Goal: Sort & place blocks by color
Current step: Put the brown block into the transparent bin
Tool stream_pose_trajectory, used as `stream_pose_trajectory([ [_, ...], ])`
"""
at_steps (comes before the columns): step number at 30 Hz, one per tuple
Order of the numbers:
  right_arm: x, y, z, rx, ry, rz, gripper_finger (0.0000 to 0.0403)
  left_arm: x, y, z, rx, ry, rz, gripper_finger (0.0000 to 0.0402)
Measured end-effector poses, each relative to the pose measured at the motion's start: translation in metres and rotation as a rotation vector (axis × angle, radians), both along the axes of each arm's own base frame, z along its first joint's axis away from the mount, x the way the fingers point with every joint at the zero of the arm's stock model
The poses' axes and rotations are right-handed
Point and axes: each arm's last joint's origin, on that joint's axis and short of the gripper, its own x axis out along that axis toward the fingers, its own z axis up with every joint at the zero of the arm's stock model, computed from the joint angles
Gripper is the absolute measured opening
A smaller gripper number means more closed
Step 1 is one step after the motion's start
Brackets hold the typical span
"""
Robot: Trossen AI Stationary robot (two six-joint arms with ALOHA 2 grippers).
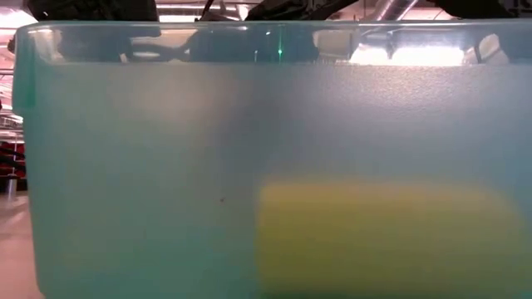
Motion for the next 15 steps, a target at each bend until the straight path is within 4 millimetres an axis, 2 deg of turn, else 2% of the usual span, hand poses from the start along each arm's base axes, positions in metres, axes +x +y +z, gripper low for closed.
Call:
stream_pose_trajectory([
  [5, -0.001, 0.000, -0.001, -0.004, 0.011, -0.010, 0.0234, 0.000, 0.000, 0.000, -0.002, 0.005, 0.001, 0.0228],
  [10, -0.003, -0.001, 0.002, -0.013, 0.020, 0.010, 0.0151, 0.000, 0.000, 0.000, 0.000, 0.004, -0.003, 0.0228],
  [12, -0.006, -0.001, 0.009, -0.032, 0.023, 0.032, 0.0117, 0.000, 0.000, 0.000, 0.003, 0.005, -0.007, 0.0228],
  [15, -0.011, -0.004, 0.027, -0.078, 0.015, 0.042, 0.0112, 0.000, 0.000, 0.000, 0.012, 0.005, -0.018, 0.0228],
])
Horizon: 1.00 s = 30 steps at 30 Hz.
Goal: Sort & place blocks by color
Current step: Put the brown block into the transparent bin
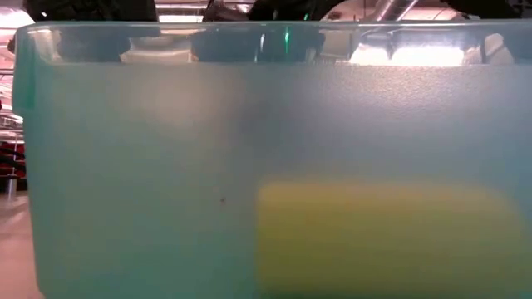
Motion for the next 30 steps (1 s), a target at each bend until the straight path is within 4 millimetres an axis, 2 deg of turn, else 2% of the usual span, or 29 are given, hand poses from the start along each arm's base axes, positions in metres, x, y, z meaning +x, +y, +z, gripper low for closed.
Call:
stream_pose_trajectory([
  [4, -0.016, -0.013, 0.047, -0.023, -0.028, 0.010, 0.0112, 0.000, 0.000, 0.000, 0.011, -0.003, 0.000, 0.0228],
  [9, -0.055, -0.038, 0.103, -0.080, 0.049, 0.023, 0.0116, 0.001, 0.001, 0.001, 0.039, -0.016, 0.027, 0.0228],
  [12, -0.085, -0.063, 0.135, -0.171, 0.105, -0.026, 0.0121, 0.001, 0.002, 0.001, 0.048, -0.029, 0.054, 0.0228],
  [17, -0.132, -0.120, 0.165, -0.238, 0.215, -0.149, 0.0115, 0.004, 0.004, 0.003, 0.048, -0.068, 0.112, 0.0228],
  [19, -0.153, -0.144, 0.167, -0.235, 0.251, -0.203, 0.0115, 0.005, 0.006, 0.004, 0.033, -0.083, 0.138, 0.0228],
  [22, -0.183, -0.180, 0.155, -0.224, 0.279, -0.284, 0.0120, 0.008, 0.008, 0.005, 0.012, -0.109, 0.171, 0.0228],
  [26, -0.226, -0.219, 0.123, -0.180, 0.300, -0.378, 0.0120, 0.010, 0.011, 0.006, -0.018, -0.127, 0.223, 0.0228],
  [30, -0.255, -0.251, 0.087, -0.118, 0.237, -0.424, 0.0121, 0.010, 0.014, 0.006, -0.037, -0.129, 0.262, 0.0228],
])
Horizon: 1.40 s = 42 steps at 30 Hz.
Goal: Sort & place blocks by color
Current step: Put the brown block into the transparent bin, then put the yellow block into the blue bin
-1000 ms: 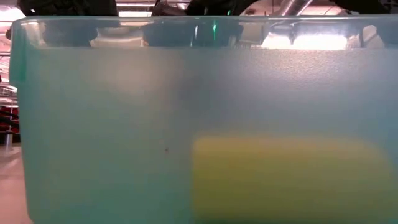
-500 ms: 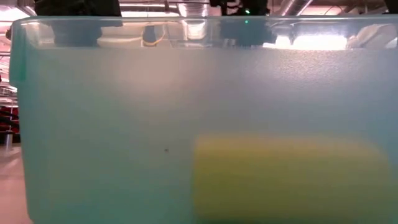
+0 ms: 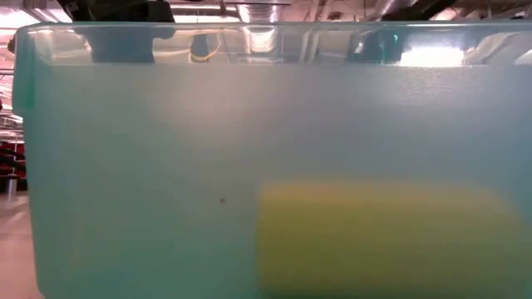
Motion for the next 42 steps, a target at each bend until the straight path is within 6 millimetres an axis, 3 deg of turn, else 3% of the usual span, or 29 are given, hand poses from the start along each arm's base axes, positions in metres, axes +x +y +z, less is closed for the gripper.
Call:
stream_pose_trajectory([
  [5, -0.027, -0.027, -0.025, 0.020, 0.023, -0.082, 0.0130, 0.001, 0.006, 0.000, -0.025, -0.005, 0.054, 0.0228],
  [11, -0.049, -0.046, -0.030, 0.011, 0.023, -0.142, 0.0166, 0.002, 0.012, 0.000, -0.058, -0.009, 0.104, 0.0228],
  [20, -0.058, -0.052, -0.030, 0.023, 0.011, -0.138, 0.0245, 0.002, 0.014, 0.000, -0.071, -0.009, 0.112, 0.0228],
  [25, -0.051, -0.049, -0.018, 0.033, 0.017, -0.113, 0.0259, 0.002, 0.014, 0.000, -0.066, -0.007, 0.107, 0.0228],
  [29, -0.035, -0.036, 0.002, 0.025, -0.036, -0.052, 0.0260, 0.002, 0.014, 0.000, -0.048, -0.001, 0.088, 0.0228],
  [34, -0.006, 0.000, 0.021, 0.053, -0.177, 0.098, 0.0260, 0.001, 0.014, -0.001, -0.014, 0.016, 0.053, 0.0228],
  [42, 0.046, 0.063, 0.022, 0.093, -0.257, 0.379, 0.0260, -0.005, 0.015, -0.006, 0.038, 0.114, -0.002, 0.0228],
])
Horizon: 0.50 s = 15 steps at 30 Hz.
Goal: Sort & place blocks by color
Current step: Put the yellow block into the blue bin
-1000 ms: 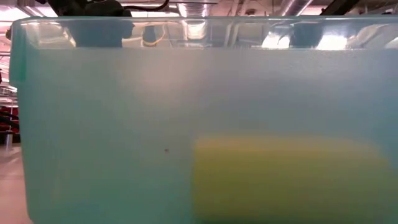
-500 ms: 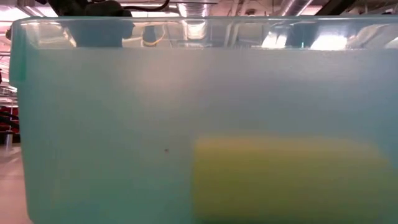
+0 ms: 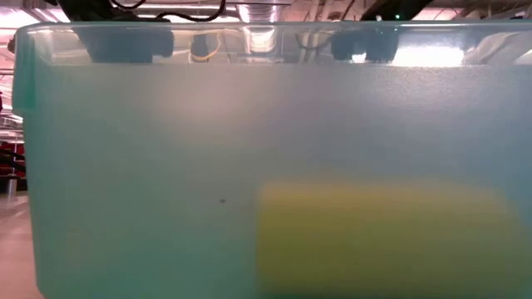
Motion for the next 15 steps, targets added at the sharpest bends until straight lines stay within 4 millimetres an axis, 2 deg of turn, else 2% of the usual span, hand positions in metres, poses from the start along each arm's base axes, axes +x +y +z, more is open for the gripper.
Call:
stream_pose_trajectory([
  [7, 0.031, 0.050, -0.008, 0.025, 0.022, 0.163, 0.0260, -0.007, -0.007, -0.005, -0.089, 0.110, -0.165, 0.0228],
  [10, 0.038, 0.066, -0.008, 0.039, 0.011, 0.173, 0.0260, -0.009, -0.009, -0.007, -0.061, 0.137, -0.183, 0.0228],
  [15, 0.045, 0.091, -0.008, 0.067, -0.004, 0.171, 0.0260, -0.004, -0.010, -0.004, -0.016, 0.085, -0.226, 0.0228],
])
